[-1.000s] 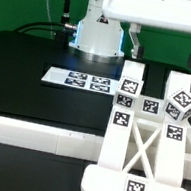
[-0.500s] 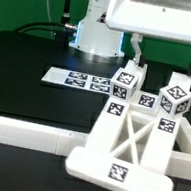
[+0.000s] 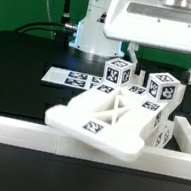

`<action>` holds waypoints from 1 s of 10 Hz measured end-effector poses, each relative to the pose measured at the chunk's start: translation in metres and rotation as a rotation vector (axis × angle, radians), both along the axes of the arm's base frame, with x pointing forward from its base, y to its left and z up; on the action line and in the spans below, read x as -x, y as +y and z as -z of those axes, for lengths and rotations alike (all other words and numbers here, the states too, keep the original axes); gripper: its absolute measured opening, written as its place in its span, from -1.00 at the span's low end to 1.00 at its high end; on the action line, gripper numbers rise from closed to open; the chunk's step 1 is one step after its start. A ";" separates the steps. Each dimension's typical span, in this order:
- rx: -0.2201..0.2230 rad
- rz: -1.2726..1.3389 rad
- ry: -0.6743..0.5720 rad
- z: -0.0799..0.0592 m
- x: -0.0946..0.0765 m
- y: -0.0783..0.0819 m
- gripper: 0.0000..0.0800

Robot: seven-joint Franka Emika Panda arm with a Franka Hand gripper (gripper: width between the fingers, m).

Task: Assemble chair

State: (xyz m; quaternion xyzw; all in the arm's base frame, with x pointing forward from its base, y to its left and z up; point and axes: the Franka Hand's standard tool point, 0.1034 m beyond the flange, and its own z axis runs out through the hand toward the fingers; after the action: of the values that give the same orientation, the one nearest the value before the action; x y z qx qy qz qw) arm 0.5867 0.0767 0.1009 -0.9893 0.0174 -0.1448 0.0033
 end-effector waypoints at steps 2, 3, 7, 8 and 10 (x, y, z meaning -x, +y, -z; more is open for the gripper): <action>0.007 -0.003 -0.042 0.000 -0.006 0.001 0.62; 0.005 -0.002 -0.047 -0.001 -0.008 0.004 0.62; -0.032 0.000 -0.007 -0.039 -0.019 0.009 0.62; -0.036 -0.005 0.004 -0.049 -0.025 0.007 0.62; -0.035 -0.004 0.013 -0.046 -0.025 0.007 0.62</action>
Offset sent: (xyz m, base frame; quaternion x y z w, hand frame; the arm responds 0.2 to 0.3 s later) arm 0.0038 0.0082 -0.0008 -0.0138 -0.0084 0.0138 0.9998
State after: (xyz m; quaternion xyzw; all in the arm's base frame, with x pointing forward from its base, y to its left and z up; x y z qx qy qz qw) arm 0.6118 0.0832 0.1471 -0.9901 0.0181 -0.1378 0.0209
